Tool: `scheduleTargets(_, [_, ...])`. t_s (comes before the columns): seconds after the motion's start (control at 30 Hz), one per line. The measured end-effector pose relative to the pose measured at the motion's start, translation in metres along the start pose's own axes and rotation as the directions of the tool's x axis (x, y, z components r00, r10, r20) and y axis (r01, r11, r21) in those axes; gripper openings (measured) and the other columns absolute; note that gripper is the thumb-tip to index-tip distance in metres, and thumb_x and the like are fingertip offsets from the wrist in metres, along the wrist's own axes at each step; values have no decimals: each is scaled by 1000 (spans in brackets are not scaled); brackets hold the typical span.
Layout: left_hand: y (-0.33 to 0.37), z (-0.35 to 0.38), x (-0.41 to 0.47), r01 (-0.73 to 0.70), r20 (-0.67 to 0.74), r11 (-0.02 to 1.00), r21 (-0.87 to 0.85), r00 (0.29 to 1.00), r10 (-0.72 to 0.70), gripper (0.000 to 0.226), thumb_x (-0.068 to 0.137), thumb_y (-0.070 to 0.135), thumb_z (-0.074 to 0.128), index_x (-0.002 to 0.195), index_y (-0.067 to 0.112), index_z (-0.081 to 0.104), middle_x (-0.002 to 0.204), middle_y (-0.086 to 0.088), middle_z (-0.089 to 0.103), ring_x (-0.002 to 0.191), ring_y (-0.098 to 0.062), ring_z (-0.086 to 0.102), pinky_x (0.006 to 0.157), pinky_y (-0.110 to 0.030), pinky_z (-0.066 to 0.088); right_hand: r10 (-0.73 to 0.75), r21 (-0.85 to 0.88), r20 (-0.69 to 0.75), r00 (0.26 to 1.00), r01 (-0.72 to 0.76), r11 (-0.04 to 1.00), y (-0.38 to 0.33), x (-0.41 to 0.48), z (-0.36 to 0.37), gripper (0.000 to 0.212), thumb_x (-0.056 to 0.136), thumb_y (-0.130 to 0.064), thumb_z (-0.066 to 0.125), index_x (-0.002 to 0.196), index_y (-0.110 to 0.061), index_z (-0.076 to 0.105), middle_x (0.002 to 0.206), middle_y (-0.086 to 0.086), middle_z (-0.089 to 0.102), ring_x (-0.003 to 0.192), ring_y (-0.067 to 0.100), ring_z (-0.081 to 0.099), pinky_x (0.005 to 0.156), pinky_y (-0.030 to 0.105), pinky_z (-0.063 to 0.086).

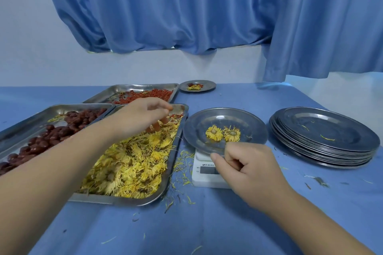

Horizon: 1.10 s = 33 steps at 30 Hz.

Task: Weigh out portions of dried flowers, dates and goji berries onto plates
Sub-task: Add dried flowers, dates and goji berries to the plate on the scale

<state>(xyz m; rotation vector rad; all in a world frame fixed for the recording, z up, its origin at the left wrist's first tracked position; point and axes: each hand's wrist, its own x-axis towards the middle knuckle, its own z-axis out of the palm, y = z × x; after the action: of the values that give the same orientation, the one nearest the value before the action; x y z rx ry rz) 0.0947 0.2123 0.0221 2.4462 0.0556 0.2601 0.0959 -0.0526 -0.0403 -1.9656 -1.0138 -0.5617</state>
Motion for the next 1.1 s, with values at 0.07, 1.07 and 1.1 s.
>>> scheduleTargets(0.07, [-23, -18, -3, 33, -36, 986, 162, 999, -28, 18, 97, 38, 52, 110, 38, 63, 95, 16, 70, 84, -4, 66, 72, -26, 46, 37, 20, 7, 999, -37, 999, -7, 11, 10, 46, 83, -31, 59, 56, -23, 23, 50, -3, 30, 50, 12, 31, 48, 19, 23])
scheduleTargets(1.07, [-205, -114, 5, 490, -67, 700, 519, 840, -538, 56, 82, -8, 49, 130, 20, 57, 135, -8, 55, 80, -17, 61, 60, -25, 49, -6, -187, 205, 979, 45, 981, -12, 8, 42, 10, 81, -29, 58, 71, -31, 57, 63, -17, 48, 59, 2, 46, 56, 21, 39])
scheduleTargets(1.1, [-206, -115, 3, 496, -77, 690, 527, 836, -543, 50, 84, -5, 52, 126, 19, 61, 134, -8, 56, 87, -17, 60, 72, -29, 52, -8, -189, 214, 977, 49, 981, -13, 7, 42, 10, 81, -30, 58, 71, -31, 57, 63, -17, 48, 59, 2, 46, 56, 22, 40])
